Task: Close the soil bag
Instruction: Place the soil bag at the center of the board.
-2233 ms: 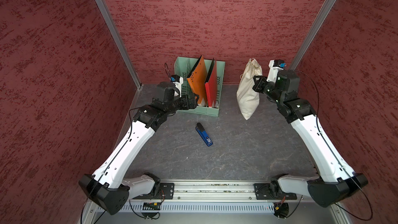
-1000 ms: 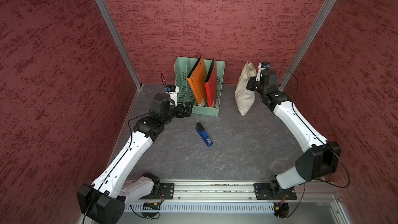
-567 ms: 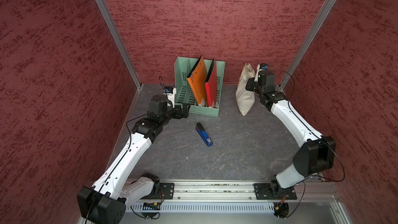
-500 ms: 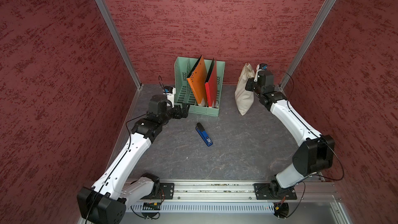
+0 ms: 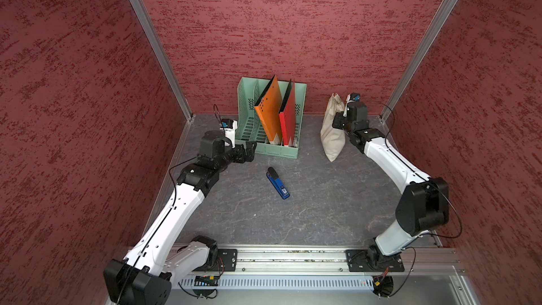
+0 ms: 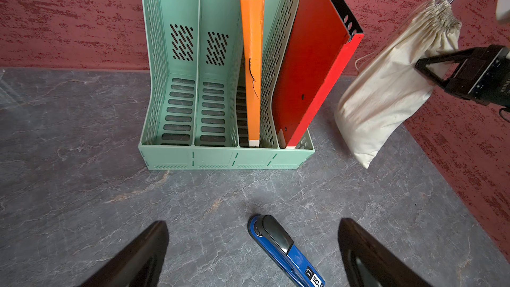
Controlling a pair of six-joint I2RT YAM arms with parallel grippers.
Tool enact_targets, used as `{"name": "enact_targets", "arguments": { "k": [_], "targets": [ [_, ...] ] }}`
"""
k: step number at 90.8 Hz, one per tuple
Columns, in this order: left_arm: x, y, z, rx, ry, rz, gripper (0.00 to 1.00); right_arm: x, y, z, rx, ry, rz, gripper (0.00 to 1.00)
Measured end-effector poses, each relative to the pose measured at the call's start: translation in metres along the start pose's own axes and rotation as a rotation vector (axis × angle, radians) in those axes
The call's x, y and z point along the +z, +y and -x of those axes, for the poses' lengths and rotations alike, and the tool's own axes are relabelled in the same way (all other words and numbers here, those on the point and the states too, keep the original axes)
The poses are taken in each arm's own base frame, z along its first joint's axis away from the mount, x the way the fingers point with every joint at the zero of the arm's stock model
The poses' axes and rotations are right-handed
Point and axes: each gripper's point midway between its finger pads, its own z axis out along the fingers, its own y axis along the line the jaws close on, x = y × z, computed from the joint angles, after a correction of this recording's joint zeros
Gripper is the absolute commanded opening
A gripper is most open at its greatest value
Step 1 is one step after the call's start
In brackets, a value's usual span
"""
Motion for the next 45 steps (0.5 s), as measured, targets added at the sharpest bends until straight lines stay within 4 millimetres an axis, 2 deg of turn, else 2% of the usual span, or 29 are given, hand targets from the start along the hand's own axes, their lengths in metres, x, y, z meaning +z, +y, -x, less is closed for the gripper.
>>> {"name": "enact_targets", "arguments": {
  "k": [23, 45],
  "targets": [
    [0.000, -0.001, 0.003, -0.003, -0.014, -0.007, 1.00, 0.006, -0.016, -0.006, 0.011, 0.003, -0.033, 0.00],
    [0.003, -0.005, 0.007, -0.011, -0.028, -0.027, 1.00, 0.013, -0.042, -0.025, 0.011, 0.028, -0.082, 0.00]
  ]
}}
